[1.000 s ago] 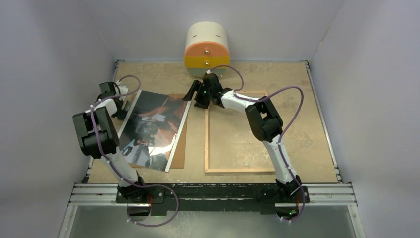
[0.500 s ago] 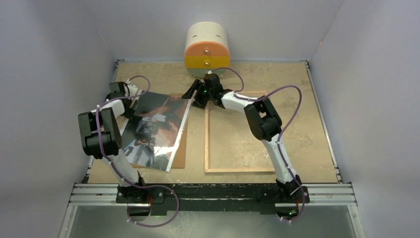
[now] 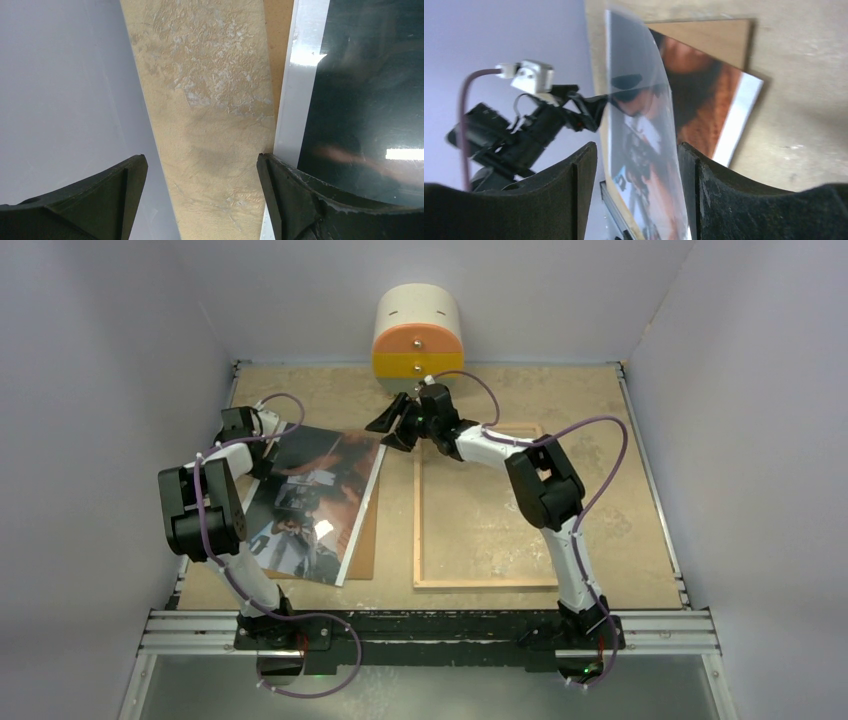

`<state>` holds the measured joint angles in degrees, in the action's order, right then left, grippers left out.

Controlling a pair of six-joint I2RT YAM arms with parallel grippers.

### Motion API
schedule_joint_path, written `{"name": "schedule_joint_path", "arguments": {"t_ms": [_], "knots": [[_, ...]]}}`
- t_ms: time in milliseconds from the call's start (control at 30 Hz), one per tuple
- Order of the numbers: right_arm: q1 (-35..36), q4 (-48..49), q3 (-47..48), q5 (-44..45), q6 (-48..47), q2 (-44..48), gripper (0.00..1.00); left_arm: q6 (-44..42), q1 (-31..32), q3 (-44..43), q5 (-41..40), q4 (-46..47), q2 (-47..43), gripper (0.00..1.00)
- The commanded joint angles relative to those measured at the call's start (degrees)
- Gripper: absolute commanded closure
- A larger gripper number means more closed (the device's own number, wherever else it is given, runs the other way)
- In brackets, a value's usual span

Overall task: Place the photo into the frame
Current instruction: Pick up the photo frame item at the center of the board.

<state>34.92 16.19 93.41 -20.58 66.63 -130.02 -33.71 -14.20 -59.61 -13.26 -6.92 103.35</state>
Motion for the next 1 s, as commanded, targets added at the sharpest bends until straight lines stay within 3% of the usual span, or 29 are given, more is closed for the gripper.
{"name": "schedule_joint_path", "arguments": {"t_ms": [0, 400, 767, 967], "knots": [[0.1, 4.5, 1.9, -2.5, 1.0, 4.2, 0.38, 1.5, 0.9, 3.0, 4.5, -7.0, 2.7, 0.13], [2.1, 5.4, 4.1, -5.7, 1.0, -1.4, 0.42, 2.5, 1.0, 1.6, 6.0, -9.2, 2.8, 0.13], [0.7, 2.8, 6.7, -7.3, -3.7, -1.7, 1.0, 1.5, 0.9, -1.5, 6.8, -13.5, 0.9, 0.13], [-6.5, 0.7, -5.6, -10.2, -6.1, 10.9, 1.0, 0.0, -1.3, -7.1, 5.8, -17.0, -1.7, 0.09]]}}
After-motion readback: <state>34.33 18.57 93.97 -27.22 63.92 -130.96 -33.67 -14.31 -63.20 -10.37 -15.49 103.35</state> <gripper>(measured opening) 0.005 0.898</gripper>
